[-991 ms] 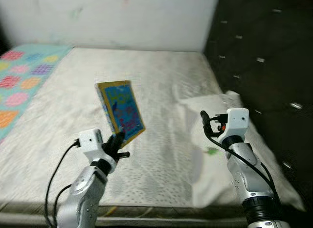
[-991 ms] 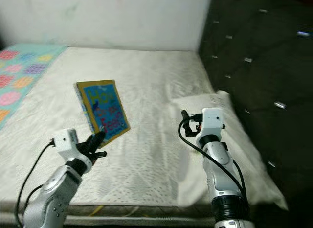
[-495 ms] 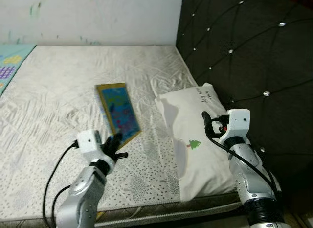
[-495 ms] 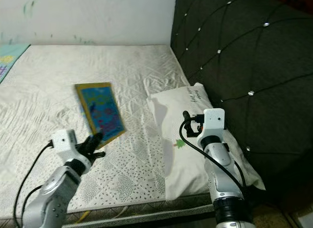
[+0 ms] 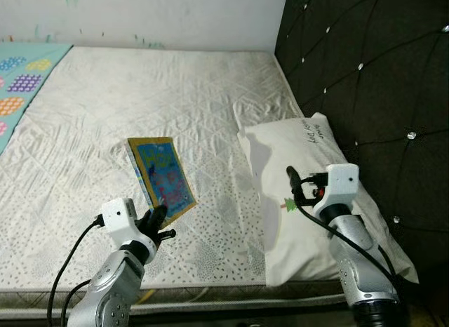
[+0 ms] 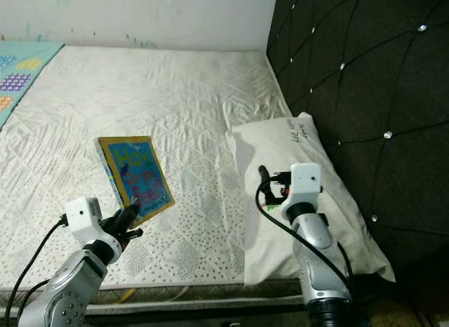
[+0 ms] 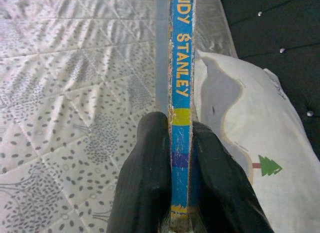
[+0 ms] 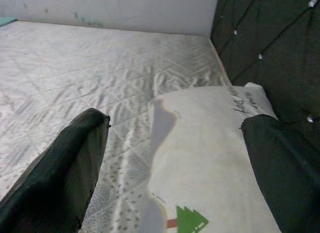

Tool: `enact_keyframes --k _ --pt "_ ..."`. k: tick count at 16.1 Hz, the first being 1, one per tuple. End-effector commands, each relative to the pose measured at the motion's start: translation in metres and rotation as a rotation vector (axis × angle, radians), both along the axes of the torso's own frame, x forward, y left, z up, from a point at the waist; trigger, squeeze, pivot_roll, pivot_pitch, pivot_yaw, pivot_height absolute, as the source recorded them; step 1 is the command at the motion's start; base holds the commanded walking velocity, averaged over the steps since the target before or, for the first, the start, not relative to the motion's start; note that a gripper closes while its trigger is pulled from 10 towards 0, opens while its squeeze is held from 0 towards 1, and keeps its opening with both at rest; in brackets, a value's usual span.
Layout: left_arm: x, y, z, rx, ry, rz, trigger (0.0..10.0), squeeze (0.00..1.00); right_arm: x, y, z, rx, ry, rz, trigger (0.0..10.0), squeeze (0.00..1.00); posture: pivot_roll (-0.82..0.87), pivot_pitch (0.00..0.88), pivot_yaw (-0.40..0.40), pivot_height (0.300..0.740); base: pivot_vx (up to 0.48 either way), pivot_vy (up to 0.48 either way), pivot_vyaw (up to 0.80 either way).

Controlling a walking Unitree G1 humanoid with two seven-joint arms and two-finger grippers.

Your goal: Clean up the room

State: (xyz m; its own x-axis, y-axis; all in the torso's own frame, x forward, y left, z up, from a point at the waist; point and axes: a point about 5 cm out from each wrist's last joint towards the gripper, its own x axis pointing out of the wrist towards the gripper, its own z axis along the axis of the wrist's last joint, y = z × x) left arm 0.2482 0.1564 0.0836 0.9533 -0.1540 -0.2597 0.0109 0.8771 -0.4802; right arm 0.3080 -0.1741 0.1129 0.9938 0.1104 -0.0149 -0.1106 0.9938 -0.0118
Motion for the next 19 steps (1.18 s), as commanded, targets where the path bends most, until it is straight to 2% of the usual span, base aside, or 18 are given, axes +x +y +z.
enact_keyframes --k 1,4,13,19 --pt "0.0006 0.0003 0.0110 0.006 -0.043 -0.006 10.0 0.00 -0.0024 0.0012 0.0026 0.001 -0.006 0.009 10.0 0.00 -0.05 0.157 -0.027 0.740 0.000 0.000 0.00" --pt "-0.0014 0.0003 0.0111 0.008 -0.036 -0.006 10.0 0.00 -0.0054 0.0015 0.0016 0.005 0.007 0.015 10.0 0.00 -0.05 0.159 -0.023 0.740 0.000 0.000 0.00" --pt "-0.0004 0.0005 0.0118 0.026 -0.041 -0.009 10.0 0.00 -0.0066 0.0060 0.0007 0.012 0.016 0.031 10.0 0.00 -0.05 0.158 -0.024 0.651 0.000 0.000 0.00" --pt "0.0017 0.0025 0.0150 0.031 -0.069 0.022 10.0 0.00 -0.0053 0.0063 -0.0003 0.014 0.021 0.033 10.0 0.00 -0.05 0.158 -0.025 0.651 0.000 0.000 0.00"
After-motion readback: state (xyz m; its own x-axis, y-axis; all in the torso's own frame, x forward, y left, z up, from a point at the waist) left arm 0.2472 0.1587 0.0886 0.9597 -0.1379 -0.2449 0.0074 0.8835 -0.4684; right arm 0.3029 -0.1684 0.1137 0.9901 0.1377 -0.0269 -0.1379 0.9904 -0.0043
